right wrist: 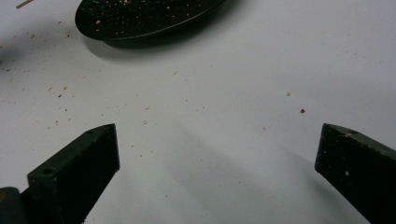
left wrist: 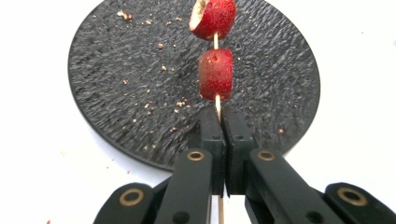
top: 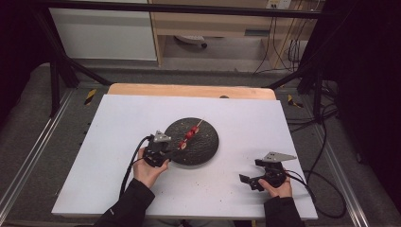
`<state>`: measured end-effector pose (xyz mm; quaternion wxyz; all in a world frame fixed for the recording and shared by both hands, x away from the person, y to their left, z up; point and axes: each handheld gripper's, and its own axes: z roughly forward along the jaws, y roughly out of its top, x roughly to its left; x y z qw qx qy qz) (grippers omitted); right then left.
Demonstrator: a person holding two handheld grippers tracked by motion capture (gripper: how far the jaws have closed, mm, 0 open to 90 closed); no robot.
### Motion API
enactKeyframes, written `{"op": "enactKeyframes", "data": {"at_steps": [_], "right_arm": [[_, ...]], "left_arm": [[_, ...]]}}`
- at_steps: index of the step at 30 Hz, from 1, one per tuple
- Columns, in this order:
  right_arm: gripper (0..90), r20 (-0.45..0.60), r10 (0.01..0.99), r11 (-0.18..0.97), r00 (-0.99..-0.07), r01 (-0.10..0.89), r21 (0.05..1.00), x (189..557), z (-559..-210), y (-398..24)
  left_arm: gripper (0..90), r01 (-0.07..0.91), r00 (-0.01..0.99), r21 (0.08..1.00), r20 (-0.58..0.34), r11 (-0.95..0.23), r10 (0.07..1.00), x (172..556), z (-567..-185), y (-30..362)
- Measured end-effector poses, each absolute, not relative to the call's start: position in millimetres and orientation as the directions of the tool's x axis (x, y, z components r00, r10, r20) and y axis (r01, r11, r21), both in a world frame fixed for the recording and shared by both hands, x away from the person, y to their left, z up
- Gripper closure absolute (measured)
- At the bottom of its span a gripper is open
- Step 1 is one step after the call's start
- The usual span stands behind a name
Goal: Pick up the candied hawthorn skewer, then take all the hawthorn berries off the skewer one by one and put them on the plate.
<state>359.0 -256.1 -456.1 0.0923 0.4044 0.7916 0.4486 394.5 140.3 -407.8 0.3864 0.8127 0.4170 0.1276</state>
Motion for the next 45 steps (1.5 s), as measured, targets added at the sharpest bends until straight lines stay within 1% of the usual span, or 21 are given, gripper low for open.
{"op": "enactKeyframes", "data": {"at_steps": [8,10,14,23,29,35,45], "right_arm": [[0.9,0.222,0.724,0.264,-0.653,0.56,0.785,359,-456,-255],[0.9,0.233,0.725,0.254,-0.648,0.566,0.784,359,-455,-253],[0.9,0.236,0.718,0.249,-0.654,0.558,0.791,359,-453,-249],[0.7,0.237,0.707,0.257,-0.666,0.554,0.792,359,-450,-236],[0.6,0.246,0.697,0.259,-0.673,0.556,0.789,359,-448,-224],[0.7,0.248,0.688,0.26,-0.682,0.551,0.793,361,-446,-211],[0.7,0.246,0.669,0.264,-0.702,0.533,0.804,361,-438,-189]], "left_arm": [[88.4,0.516,0.671,0.771,-0.094,-0.373,0.735,376,-408,162],[88.4,0.512,0.678,0.778,-0.105,-0.364,0.728,372,-408,167],[88.4,0.485,0.698,0.792,-0.094,-0.372,0.71,363,-408,175],[88.4,0.44,0.739,0.826,-0.11,-0.353,0.665,347,-415,190],[88.3,0.422,0.751,0.832,-0.099,-0.359,0.653,340,-421,193],[88.4,0.424,0.76,0.836,-0.118,-0.349,0.639,336,-426,198],[88.4,0.403,0.775,0.846,-0.111,-0.35,0.623,333,-426,194]]}}
